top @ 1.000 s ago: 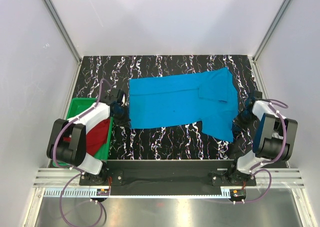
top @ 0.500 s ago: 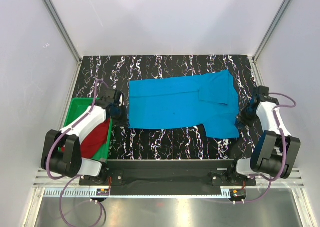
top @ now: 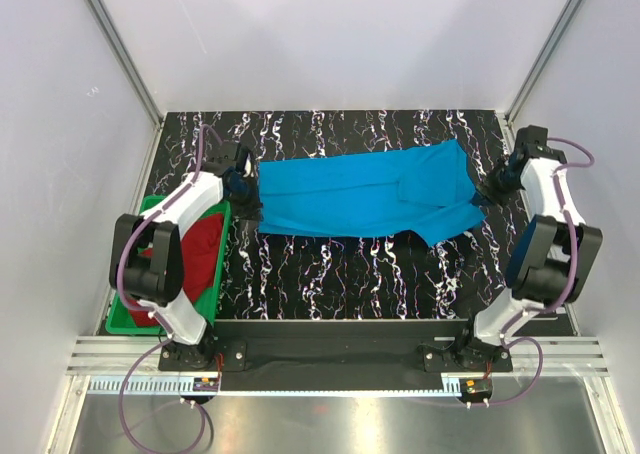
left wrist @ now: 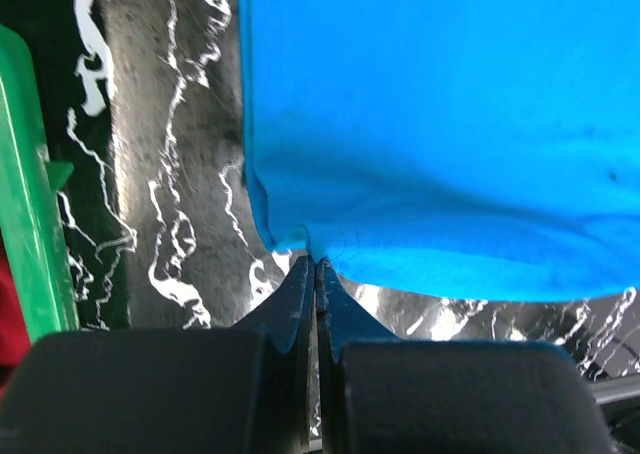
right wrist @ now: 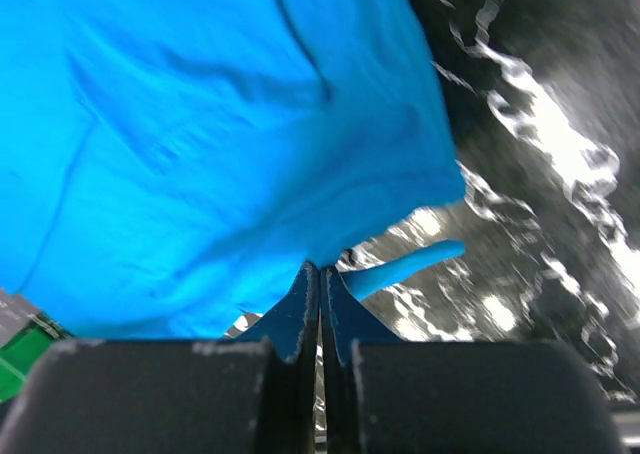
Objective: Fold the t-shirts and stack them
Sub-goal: Fold the tshirt
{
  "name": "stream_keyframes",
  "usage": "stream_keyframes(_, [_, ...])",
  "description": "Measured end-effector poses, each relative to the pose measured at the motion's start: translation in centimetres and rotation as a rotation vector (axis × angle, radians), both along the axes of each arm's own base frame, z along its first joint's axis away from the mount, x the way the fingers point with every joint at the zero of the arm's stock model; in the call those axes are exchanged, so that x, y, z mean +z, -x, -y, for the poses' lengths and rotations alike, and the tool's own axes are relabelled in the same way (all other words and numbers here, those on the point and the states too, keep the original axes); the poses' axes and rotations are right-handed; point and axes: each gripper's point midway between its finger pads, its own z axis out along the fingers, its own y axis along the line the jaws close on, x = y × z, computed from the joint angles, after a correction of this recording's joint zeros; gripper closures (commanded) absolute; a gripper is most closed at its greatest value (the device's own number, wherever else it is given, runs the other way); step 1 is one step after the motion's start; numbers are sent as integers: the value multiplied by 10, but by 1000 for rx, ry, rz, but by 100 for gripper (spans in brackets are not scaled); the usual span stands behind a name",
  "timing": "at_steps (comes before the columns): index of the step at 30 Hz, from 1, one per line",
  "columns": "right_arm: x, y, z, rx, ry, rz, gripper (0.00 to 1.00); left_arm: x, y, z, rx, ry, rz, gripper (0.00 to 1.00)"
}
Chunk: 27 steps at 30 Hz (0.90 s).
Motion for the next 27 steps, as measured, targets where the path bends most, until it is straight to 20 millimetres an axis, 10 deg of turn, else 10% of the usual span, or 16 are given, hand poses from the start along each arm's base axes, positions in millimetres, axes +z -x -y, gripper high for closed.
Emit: stream_keyframes(27, [-6, -118, -7, 80, -88, 21, 100, -25, -64, -28, 100, -20, -79, 100])
